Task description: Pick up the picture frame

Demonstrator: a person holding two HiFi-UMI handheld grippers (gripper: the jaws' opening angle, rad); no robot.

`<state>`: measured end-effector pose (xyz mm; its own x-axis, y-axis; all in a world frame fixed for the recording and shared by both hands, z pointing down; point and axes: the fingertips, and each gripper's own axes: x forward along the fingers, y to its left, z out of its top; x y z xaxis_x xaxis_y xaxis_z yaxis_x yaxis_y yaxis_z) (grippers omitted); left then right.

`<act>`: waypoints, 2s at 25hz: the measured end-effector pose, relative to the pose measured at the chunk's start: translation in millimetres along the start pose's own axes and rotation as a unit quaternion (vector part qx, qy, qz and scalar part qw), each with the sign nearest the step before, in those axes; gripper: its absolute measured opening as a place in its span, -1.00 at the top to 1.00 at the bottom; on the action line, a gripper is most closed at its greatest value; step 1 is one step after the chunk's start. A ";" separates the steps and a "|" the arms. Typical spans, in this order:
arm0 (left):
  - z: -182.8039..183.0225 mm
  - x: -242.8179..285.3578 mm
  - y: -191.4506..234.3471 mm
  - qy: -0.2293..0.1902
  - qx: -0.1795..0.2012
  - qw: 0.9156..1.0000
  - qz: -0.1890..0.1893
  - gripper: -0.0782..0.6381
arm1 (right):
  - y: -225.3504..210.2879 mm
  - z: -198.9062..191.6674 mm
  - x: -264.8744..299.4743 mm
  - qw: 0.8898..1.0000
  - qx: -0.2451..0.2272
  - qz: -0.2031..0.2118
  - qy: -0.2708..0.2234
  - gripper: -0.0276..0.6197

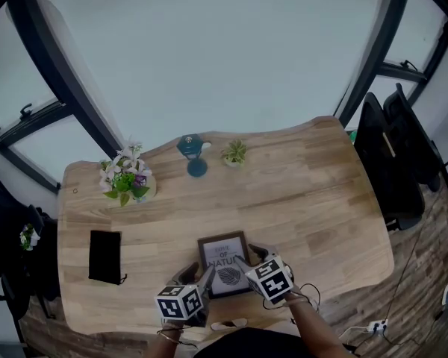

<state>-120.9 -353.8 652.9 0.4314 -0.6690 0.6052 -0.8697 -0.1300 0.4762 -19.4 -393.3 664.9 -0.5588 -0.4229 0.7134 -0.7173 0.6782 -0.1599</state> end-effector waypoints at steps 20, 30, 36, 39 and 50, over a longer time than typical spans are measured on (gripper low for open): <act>-25.9 25.9 24.6 0.041 -0.025 0.999 0.017 0.22 | -8.7 -26.3 31.4 0.999 0.031 -0.003 0.043 0.29; -36.2 33.8 27.0 0.056 -0.023 0.998 0.028 0.22 | -11.4 -34.3 36.6 0.997 0.046 -0.005 0.054 0.29; -36.9 35.2 29.4 0.060 -0.012 0.997 0.046 0.23 | -12.5 -35.0 38.0 0.998 0.045 -0.014 0.048 0.29; -38.2 35.2 30.9 0.061 -0.001 0.996 0.060 0.27 | -11.4 -35.5 37.9 0.998 0.041 -0.021 0.041 0.30; -39.1 34.9 38.2 0.065 0.012 0.993 0.101 0.44 | -10.9 -36.9 38.3 0.997 0.054 -0.029 0.036 0.35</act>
<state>-129.7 -353.5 717.2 0.2743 -0.5831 0.7647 -0.9461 -0.0215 0.3230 -17.7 -394.7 719.2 -0.4869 -0.4129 0.7697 -0.7904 0.5833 -0.1871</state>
